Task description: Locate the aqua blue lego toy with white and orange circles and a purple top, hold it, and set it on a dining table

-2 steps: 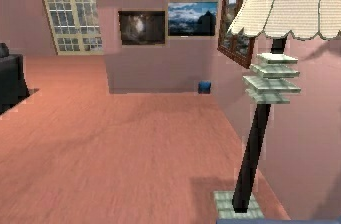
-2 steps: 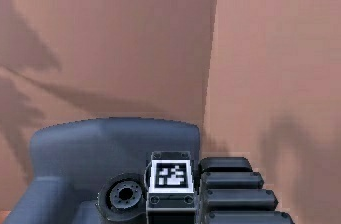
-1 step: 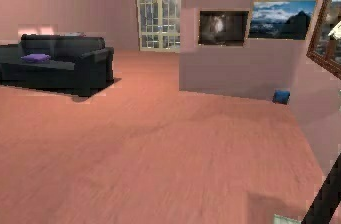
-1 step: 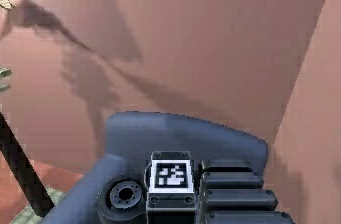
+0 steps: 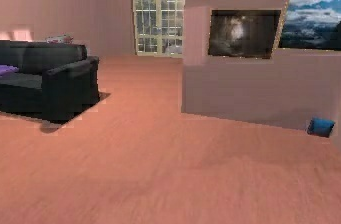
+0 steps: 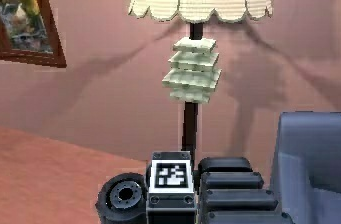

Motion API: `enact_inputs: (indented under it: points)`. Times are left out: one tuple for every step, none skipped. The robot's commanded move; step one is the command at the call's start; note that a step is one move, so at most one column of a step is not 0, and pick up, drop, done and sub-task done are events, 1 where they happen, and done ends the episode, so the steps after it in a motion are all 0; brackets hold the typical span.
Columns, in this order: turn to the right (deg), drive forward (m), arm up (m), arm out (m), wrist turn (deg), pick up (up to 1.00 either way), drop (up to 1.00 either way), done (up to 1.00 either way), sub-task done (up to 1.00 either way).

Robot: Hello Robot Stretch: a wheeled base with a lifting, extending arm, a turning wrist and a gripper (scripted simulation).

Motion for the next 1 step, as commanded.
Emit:
enact_inputs:
  points:
    - [0.0, 1.0, 0.0, 0.0, 0.0, 0.0, 0.0, 0.0, 0.0]
